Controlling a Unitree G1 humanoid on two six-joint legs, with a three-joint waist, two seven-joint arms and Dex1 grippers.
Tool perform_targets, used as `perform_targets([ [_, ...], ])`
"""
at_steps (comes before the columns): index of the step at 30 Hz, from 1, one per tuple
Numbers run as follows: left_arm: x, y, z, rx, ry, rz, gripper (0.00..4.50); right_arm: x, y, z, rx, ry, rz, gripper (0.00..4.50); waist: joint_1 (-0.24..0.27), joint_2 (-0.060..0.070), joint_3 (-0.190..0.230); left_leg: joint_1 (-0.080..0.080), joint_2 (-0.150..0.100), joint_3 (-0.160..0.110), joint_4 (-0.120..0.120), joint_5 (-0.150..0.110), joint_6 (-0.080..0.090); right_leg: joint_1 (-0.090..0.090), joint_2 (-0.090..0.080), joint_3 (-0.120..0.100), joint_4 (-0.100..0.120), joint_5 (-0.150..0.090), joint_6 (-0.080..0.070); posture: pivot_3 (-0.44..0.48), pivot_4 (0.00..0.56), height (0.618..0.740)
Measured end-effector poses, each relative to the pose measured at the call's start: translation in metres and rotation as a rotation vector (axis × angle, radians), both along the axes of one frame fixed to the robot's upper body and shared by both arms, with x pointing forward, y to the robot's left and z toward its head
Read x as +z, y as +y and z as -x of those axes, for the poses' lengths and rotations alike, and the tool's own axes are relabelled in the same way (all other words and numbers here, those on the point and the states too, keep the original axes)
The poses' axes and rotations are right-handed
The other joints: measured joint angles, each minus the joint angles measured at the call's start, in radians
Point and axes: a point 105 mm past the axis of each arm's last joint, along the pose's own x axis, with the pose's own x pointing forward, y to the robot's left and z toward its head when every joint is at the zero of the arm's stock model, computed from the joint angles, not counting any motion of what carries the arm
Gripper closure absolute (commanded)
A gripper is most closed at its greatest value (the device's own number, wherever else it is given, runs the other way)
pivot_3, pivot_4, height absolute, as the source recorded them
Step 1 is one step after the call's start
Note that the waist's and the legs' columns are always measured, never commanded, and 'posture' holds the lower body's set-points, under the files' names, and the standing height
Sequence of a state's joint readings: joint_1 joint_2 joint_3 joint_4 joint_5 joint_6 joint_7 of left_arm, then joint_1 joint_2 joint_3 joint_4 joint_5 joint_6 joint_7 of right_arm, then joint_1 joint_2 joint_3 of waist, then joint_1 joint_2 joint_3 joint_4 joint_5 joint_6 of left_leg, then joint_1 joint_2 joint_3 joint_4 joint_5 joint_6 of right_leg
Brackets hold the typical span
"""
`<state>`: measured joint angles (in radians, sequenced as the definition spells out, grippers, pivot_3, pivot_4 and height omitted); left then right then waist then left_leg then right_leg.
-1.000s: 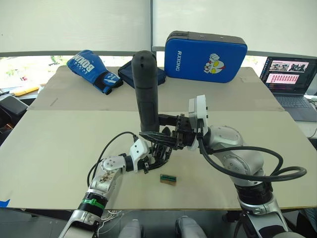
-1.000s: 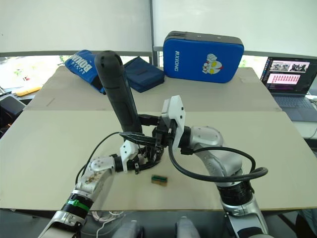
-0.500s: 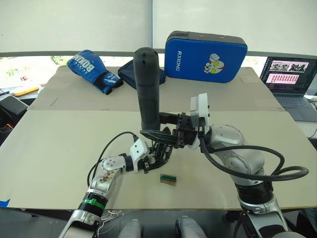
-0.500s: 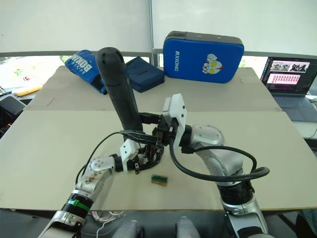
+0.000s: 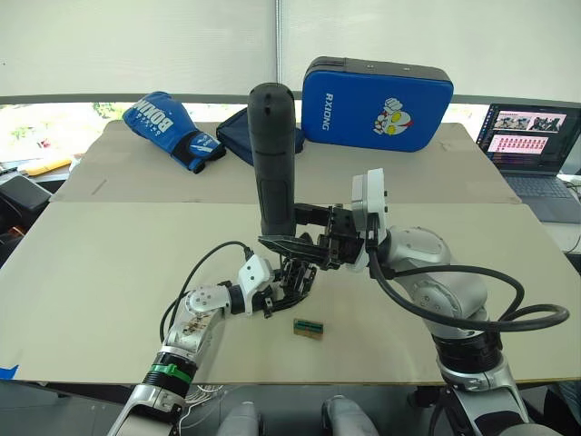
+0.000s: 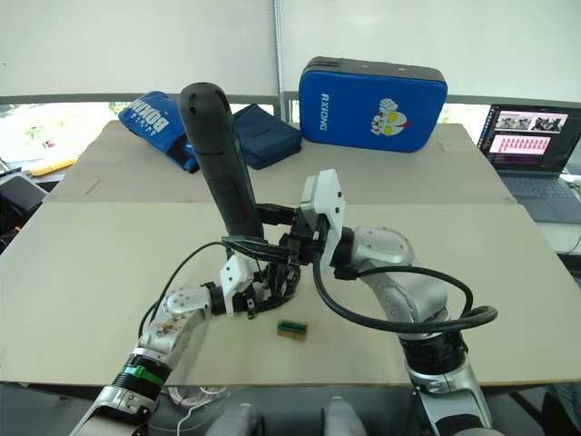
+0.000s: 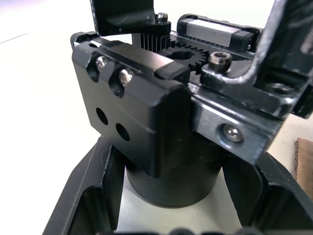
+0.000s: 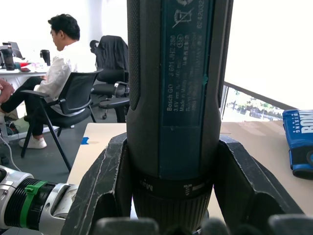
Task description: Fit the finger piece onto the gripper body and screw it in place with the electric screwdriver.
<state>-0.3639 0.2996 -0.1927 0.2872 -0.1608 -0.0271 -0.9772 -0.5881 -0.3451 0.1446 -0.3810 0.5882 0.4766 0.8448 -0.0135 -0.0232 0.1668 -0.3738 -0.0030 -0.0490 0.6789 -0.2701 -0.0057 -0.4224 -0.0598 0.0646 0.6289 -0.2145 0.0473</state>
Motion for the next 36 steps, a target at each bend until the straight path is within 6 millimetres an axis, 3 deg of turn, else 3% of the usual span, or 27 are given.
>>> perform_targets([
  [36,-0.0001,0.0,0.0,0.0,0.0,0.0,2.18,-0.0072,-0.0007,-0.0024,-0.016,0.013,0.002,2.6,0.0,0.0,0.0,0.0,0.0,0.0,0.0,0.0,0.0,0.0,0.0,0.0,0.0,0.0,0.0,0.0,0.15,0.74],
])
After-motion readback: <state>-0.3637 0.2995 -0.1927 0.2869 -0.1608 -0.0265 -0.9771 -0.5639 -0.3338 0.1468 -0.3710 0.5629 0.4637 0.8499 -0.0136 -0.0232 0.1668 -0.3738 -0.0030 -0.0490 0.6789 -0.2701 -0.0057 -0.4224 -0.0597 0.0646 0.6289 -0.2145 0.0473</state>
